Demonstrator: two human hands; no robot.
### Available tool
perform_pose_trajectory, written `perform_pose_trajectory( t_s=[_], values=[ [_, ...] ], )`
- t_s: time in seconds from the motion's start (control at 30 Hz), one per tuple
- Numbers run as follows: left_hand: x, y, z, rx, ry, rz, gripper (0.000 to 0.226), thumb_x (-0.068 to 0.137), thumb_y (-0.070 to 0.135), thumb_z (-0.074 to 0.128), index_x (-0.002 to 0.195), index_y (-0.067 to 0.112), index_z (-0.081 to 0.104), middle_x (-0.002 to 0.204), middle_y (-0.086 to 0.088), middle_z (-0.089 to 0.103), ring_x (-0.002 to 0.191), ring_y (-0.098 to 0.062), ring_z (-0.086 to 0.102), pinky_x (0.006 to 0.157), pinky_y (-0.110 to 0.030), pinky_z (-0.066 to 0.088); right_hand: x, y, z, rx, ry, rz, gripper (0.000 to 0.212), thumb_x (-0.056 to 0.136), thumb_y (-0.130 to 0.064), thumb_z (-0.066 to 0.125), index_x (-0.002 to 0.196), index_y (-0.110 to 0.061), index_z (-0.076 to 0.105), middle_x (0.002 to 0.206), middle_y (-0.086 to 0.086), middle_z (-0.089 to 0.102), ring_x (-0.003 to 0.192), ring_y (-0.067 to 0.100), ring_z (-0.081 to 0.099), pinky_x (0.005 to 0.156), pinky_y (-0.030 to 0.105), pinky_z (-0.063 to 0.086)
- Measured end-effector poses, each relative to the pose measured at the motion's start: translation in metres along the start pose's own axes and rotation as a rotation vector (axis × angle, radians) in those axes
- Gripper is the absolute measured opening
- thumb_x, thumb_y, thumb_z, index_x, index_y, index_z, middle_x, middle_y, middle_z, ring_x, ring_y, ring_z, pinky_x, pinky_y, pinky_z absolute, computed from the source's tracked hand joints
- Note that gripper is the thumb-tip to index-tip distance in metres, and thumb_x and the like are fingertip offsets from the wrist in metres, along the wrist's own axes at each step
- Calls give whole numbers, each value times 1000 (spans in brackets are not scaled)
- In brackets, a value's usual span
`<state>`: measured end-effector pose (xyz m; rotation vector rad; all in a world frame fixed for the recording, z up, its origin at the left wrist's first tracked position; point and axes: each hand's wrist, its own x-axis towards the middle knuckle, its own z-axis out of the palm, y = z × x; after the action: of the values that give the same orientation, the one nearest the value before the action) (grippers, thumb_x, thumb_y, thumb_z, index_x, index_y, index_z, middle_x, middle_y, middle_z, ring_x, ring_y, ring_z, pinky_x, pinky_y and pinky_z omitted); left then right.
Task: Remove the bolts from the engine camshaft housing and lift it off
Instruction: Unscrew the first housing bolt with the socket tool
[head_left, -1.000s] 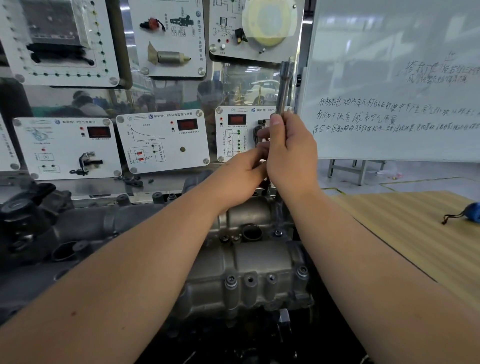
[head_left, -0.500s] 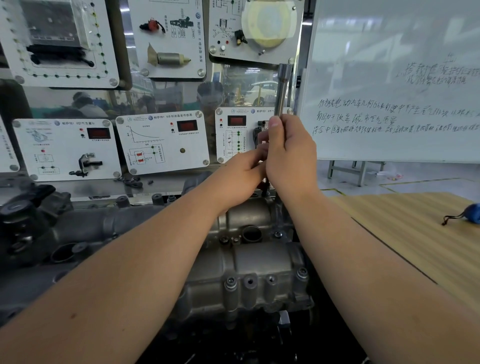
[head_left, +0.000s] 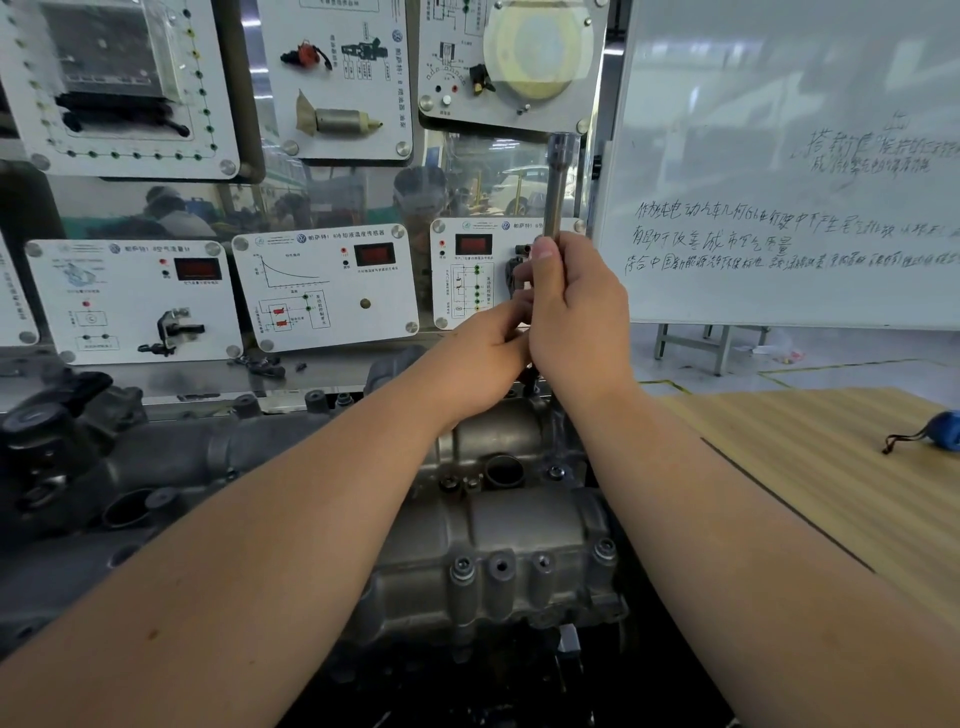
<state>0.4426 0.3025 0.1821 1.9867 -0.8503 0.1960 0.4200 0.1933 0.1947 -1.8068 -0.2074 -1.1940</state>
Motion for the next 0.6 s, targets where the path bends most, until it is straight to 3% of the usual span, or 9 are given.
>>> perform_pose_trajectory(
  t_s=[0.07,0.3,0.47,0.6],
  values=[
    [0,0,-1,10,-12,-10,31,103,25,48,131,31,61,117,3,72,110,-19,67,102,-49,51,0,0,0,-3,-1,7,22,107,-30,41,95,-22,58,87,-9,69,78,3,63,65,10,40],
    [0,0,-2,24,7,11,33,93,27,51,123,36,61,105,-1,75,100,-24,70,95,-54,54,-1,-1,1,28,4,13,20,103,-35,51,116,-21,54,85,-7,71,81,9,68,69,26,51],
    [1,0,0,-7,-17,3,36,95,30,48,128,32,62,112,4,74,106,-19,69,100,-50,52,1,-1,1,-5,18,10,16,106,-32,44,96,-23,54,85,-8,70,80,9,66,69,28,47],
    [1,-1,-2,9,-26,3,35,98,30,48,130,29,61,113,0,73,107,-22,69,100,-51,52,2,0,3,-7,7,11,19,106,-31,41,97,-22,55,83,-7,70,80,10,66,73,32,50]
  ],
)
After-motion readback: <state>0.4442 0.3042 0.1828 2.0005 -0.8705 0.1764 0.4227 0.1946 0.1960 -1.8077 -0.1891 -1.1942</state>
